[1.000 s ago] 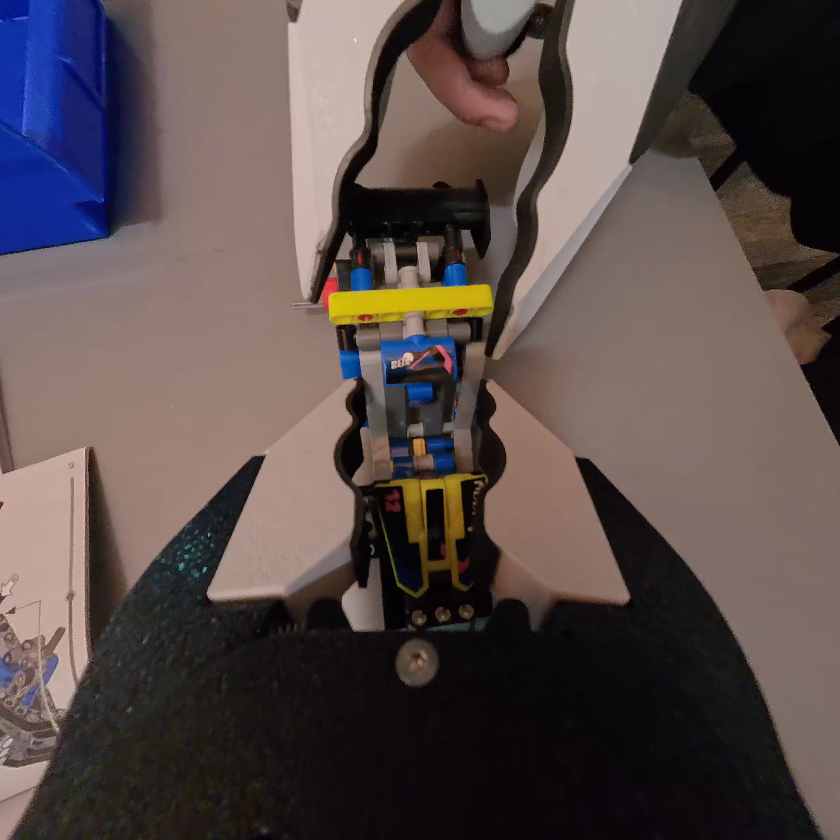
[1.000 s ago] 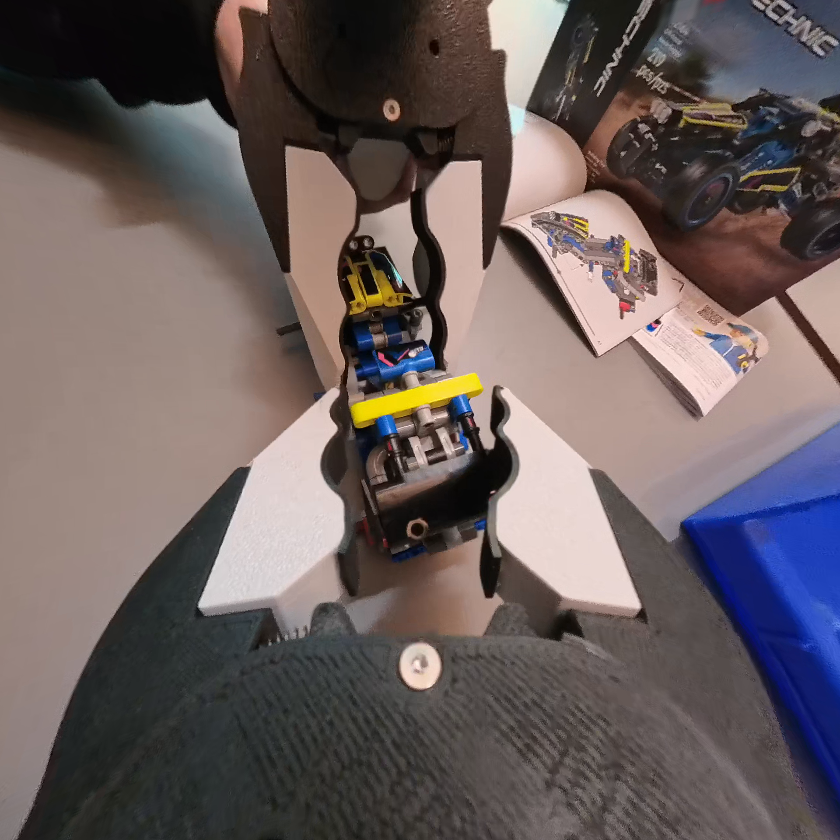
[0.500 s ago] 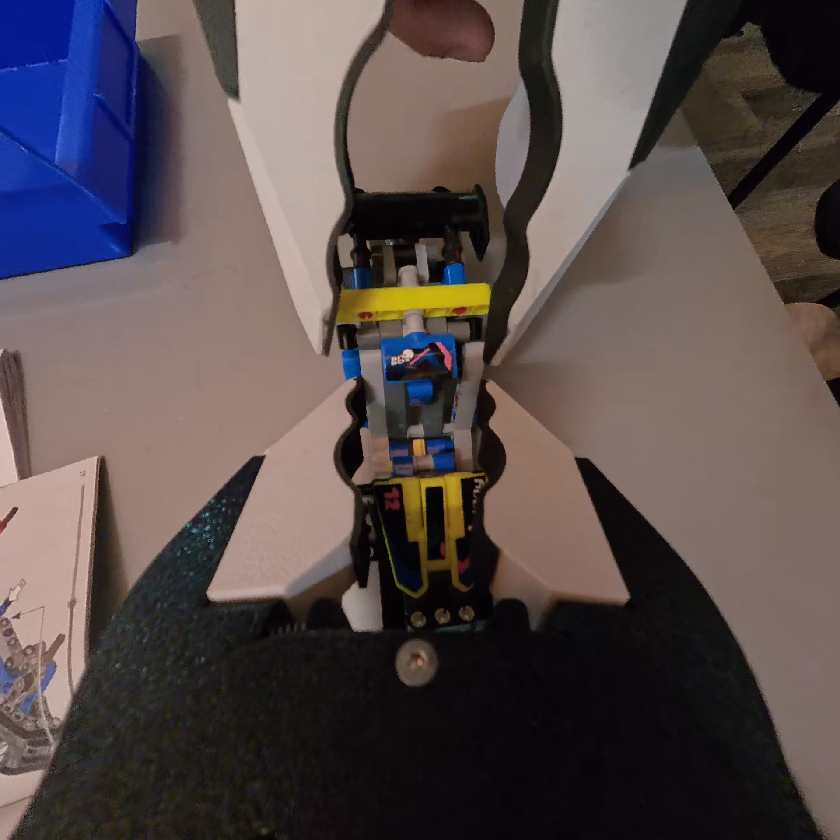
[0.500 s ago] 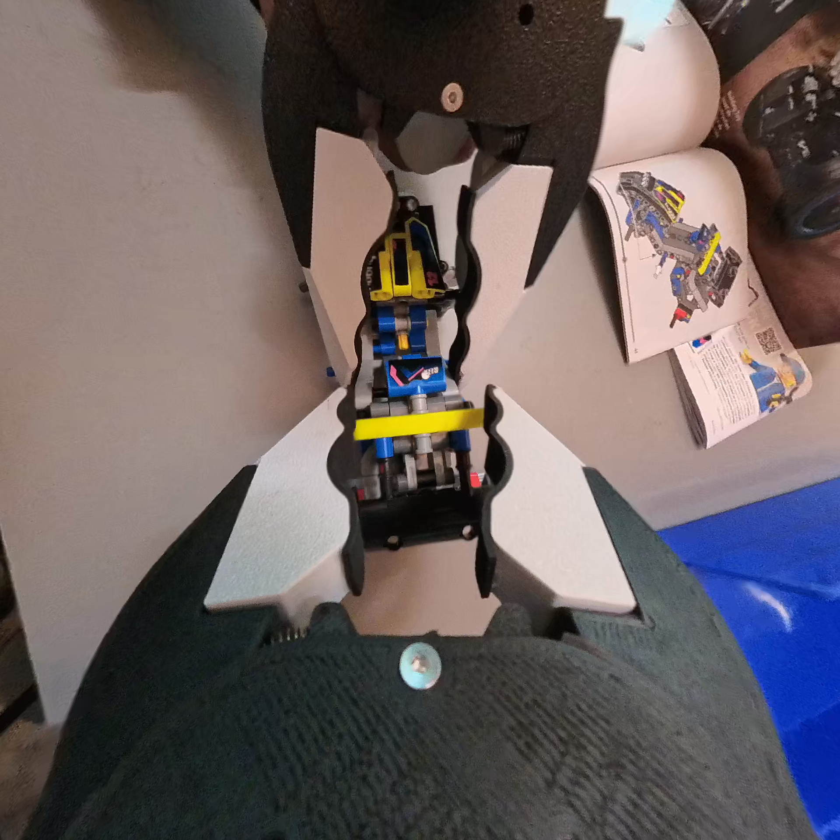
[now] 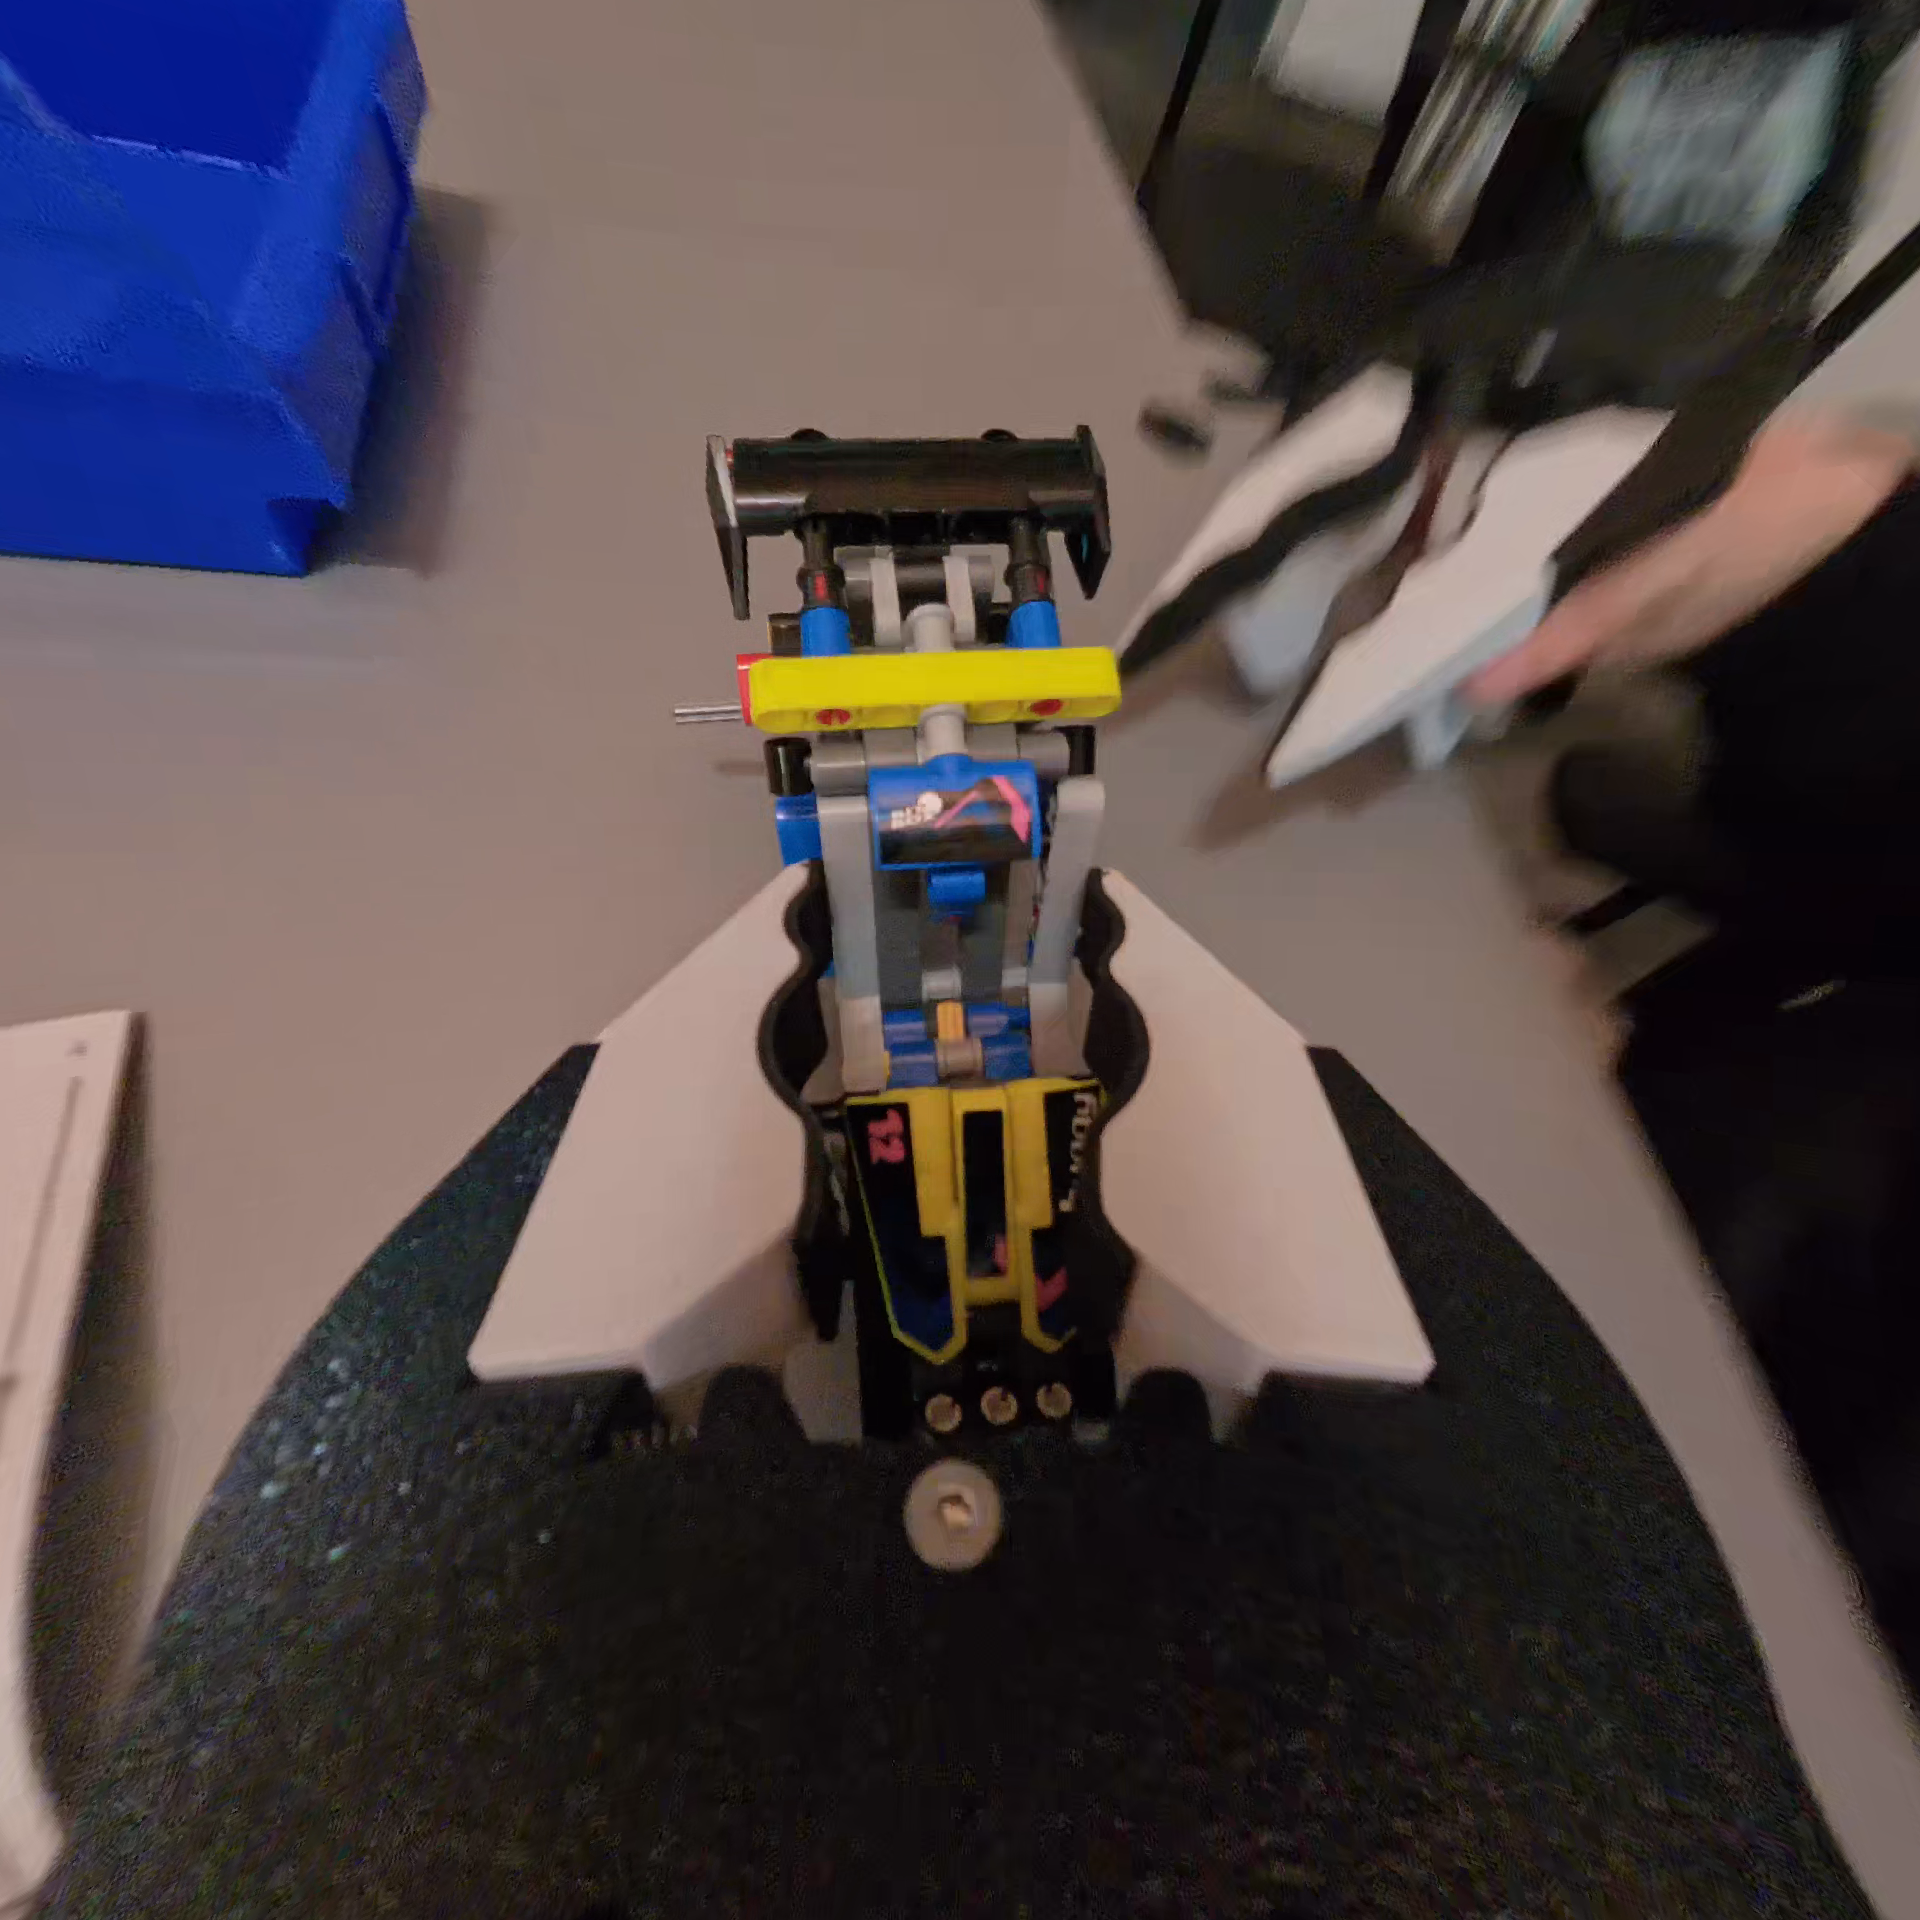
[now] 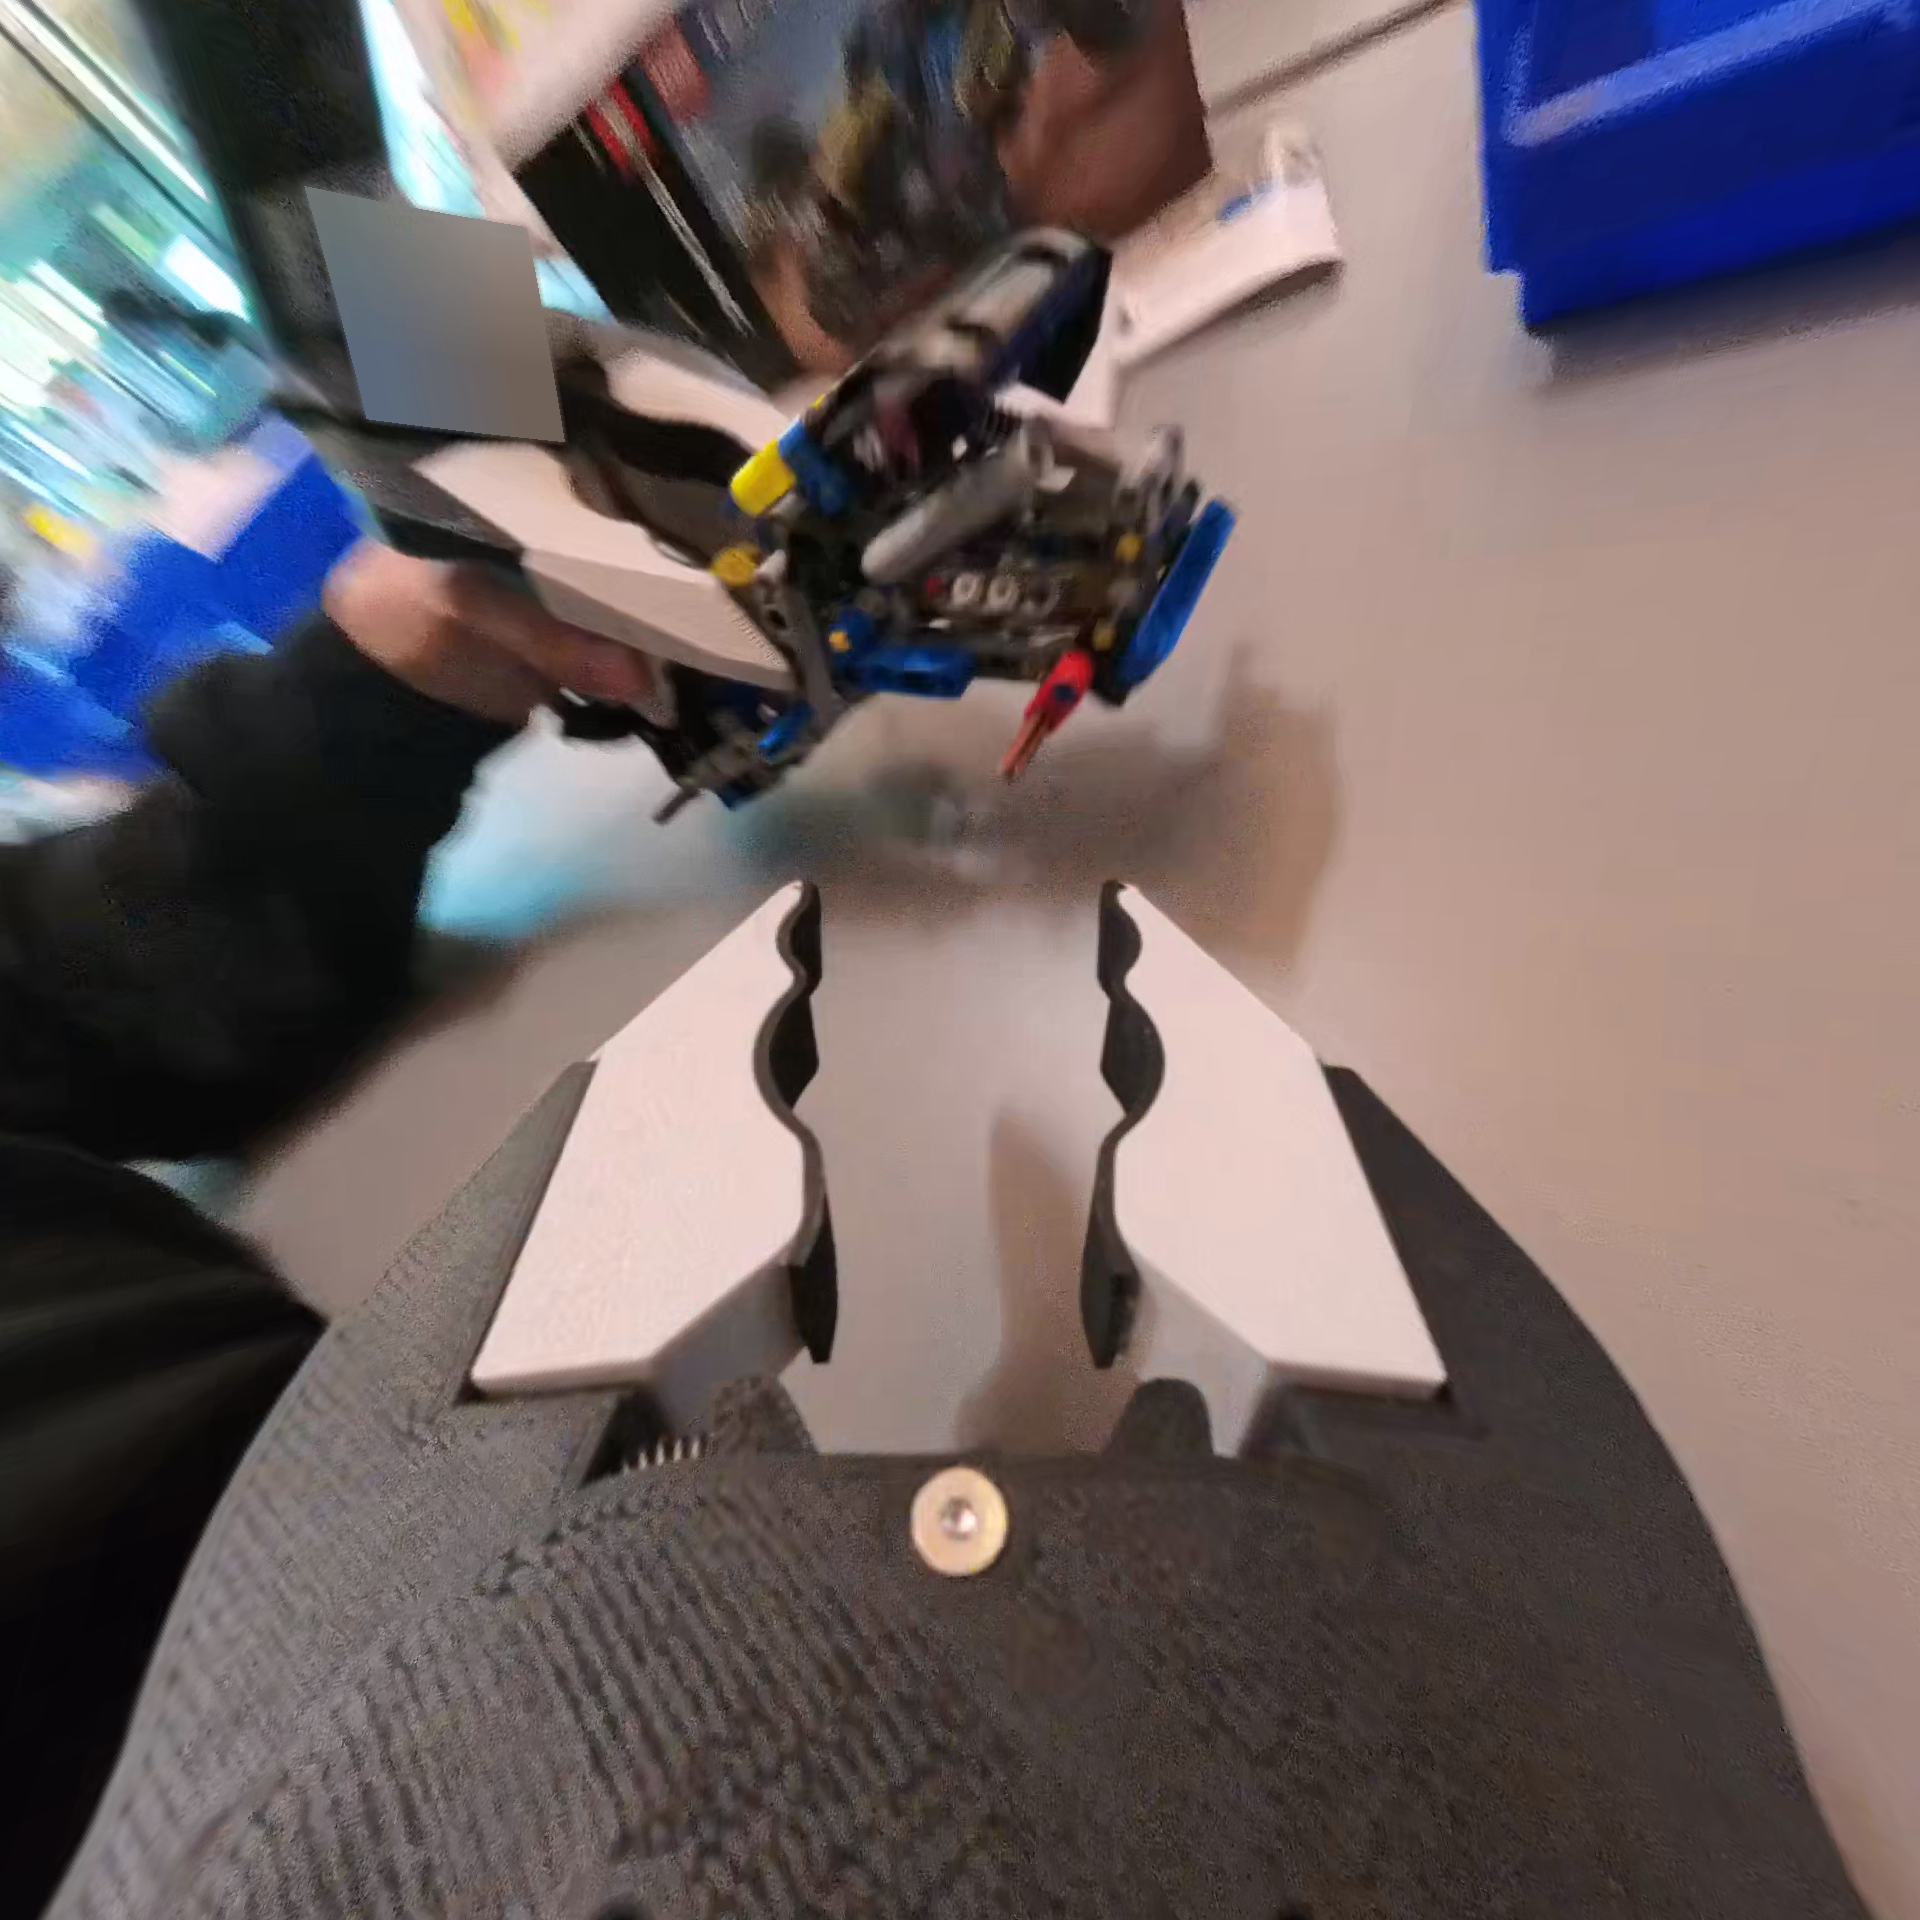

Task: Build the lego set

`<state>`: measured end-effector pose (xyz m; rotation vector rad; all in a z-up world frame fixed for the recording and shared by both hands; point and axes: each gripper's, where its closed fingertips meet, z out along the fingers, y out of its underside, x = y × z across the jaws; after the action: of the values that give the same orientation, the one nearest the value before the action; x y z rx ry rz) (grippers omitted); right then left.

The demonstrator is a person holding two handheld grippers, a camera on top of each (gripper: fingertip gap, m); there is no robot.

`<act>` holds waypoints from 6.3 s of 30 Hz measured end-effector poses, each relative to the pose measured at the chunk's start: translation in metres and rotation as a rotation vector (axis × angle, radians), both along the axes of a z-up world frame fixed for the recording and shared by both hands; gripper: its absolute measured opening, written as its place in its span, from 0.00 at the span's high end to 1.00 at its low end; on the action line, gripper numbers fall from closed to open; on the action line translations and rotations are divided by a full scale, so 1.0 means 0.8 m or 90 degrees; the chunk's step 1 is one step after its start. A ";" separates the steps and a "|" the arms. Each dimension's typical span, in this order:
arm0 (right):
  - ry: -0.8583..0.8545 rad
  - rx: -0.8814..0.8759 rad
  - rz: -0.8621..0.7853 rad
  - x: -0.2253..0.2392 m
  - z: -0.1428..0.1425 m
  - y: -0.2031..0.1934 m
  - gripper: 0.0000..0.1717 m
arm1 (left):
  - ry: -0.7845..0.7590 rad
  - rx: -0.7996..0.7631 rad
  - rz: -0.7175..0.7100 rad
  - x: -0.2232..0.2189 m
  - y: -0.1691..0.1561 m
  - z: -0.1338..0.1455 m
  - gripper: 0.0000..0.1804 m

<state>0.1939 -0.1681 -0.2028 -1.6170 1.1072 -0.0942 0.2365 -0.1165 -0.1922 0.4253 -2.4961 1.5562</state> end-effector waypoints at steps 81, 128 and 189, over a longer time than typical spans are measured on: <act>-0.287 0.162 0.261 -0.031 0.170 0.153 0.73 | 0.061 -0.619 -0.155 -0.087 0.062 0.188 0.75; -0.272 0.011 0.227 -0.021 0.144 0.153 0.73 | -0.002 -0.432 -0.111 -0.081 0.059 0.159 0.75; -0.136 0.071 0.192 -0.015 0.112 0.144 0.74 | 0.011 -0.366 0.000 -0.053 0.066 0.143 0.75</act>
<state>0.1821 -0.0532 -0.1131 -1.6139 0.6868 -0.0060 0.1941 -0.0636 -0.0782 0.3400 -1.9003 2.1406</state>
